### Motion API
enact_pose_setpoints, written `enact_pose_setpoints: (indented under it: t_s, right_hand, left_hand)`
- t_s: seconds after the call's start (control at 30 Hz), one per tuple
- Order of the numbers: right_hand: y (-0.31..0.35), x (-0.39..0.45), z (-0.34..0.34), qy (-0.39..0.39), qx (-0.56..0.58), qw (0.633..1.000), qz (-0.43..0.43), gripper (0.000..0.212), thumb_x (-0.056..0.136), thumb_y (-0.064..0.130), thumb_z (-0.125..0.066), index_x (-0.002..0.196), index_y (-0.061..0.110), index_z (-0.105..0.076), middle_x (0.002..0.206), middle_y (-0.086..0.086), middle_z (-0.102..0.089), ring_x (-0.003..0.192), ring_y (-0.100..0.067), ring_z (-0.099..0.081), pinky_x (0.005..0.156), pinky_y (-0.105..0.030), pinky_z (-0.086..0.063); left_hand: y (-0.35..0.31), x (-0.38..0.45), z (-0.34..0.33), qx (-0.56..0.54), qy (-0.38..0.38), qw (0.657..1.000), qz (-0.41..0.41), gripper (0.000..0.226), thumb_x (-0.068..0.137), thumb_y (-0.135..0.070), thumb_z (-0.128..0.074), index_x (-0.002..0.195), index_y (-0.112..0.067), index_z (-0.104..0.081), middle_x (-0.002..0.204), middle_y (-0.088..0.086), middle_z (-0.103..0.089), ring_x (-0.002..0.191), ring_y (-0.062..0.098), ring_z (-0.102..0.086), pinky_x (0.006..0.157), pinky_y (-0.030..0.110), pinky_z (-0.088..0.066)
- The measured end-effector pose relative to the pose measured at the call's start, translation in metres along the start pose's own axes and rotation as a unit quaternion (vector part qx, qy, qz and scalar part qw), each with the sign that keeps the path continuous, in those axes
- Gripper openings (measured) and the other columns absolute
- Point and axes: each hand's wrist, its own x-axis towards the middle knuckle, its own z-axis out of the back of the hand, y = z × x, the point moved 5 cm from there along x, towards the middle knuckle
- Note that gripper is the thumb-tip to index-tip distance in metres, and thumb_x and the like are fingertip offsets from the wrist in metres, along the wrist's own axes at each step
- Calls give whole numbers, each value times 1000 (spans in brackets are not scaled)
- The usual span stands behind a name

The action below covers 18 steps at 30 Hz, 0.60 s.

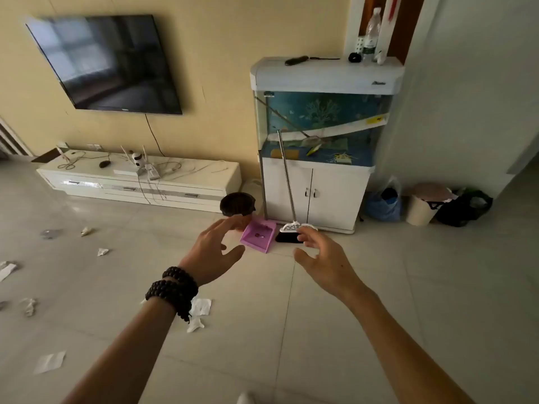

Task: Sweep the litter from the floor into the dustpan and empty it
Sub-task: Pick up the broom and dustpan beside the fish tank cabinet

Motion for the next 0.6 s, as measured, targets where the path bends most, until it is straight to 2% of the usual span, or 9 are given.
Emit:
enact_pose_setpoints:
  t_s: [0.1, 0.17, 0.27, 0.37, 0.6]
  right_hand:
    - [-6, 56, -6, -10, 0, 1000, -3, 50, 89, 33, -62, 136, 26, -51, 118, 12, -57, 111, -5, -52, 80, -13, -42]
    - [-8, 97, -12, -6, -9, 1000, -8, 50, 87, 36, -61, 136, 26, -51, 116, 15, -55, 109, -1, -51, 78, -8, -40]
    - [-13, 176, -17, -19, -22, 999, -18, 54, 89, 34, -60, 141, 23, -48, 125, 10, -57, 115, -4, -51, 87, -16, -42]
    - [-13, 239, -21, -33, -31, 999, -28, 54, 90, 32, -60, 142, 24, -46, 131, 8, -57, 116, -4, -51, 86, -17, -41]
    - [-19, 377, -27, -36, -27, 998, -37, 49, 93, 32, -58, 140, 27, -47, 130, 10, -57, 117, -6, -52, 89, -19, -42]
  left_hand:
    - [32, 56, -2, -4, 7, 1000, 12, 68, 92, -14, -71, 153, -15, -41, 142, 4, -58, 124, 15, -56, 81, 11, -48]
    - [53, 96, -3, 3, 20, 1000, 8, 70, 92, -14, -71, 154, -13, -39, 143, 7, -58, 125, 18, -57, 85, 17, -53]
    - [90, 162, 3, -7, 26, 1000, 6, 71, 92, -15, -72, 154, -12, -38, 144, 10, -58, 127, 20, -57, 95, 33, -58]
    - [120, 218, 13, -18, 31, 999, 14, 71, 92, -16, -70, 154, -12, -38, 145, 10, -58, 130, 20, -56, 100, 38, -56]
    - [176, 345, 27, -13, 54, 998, 20, 69, 90, -17, -71, 152, -10, -40, 141, 11, -61, 126, 26, -60, 105, 44, -53]
